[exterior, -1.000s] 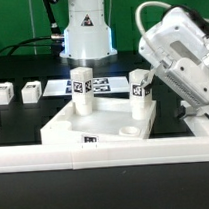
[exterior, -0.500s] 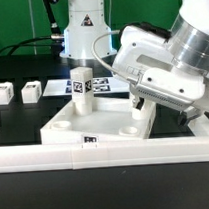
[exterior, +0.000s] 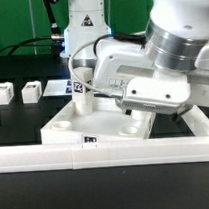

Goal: Assemble square table

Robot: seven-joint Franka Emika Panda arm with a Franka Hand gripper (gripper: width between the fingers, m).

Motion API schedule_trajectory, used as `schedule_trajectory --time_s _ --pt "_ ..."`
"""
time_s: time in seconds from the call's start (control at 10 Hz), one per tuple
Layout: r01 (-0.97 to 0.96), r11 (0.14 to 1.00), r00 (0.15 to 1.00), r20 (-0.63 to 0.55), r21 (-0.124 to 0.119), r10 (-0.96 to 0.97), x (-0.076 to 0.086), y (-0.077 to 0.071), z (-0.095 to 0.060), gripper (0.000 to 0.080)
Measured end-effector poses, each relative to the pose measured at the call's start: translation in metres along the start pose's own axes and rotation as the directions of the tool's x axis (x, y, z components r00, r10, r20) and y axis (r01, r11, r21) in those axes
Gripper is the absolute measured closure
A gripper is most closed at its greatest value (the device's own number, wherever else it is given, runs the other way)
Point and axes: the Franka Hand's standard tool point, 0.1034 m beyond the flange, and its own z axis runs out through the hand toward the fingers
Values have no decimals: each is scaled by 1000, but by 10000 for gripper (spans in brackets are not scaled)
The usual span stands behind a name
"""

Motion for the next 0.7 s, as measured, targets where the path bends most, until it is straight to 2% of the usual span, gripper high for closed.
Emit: schedule_trajectory --time_s 0.1,0.3,0.7 --pt "3 1000 1000 -28 -16 -4 3 1 9 151" --pt "-23 1000 998 -51 -10 23 3 4 17 151" --pt "-43 999 998 -52 -5 43 3 3 19 151"
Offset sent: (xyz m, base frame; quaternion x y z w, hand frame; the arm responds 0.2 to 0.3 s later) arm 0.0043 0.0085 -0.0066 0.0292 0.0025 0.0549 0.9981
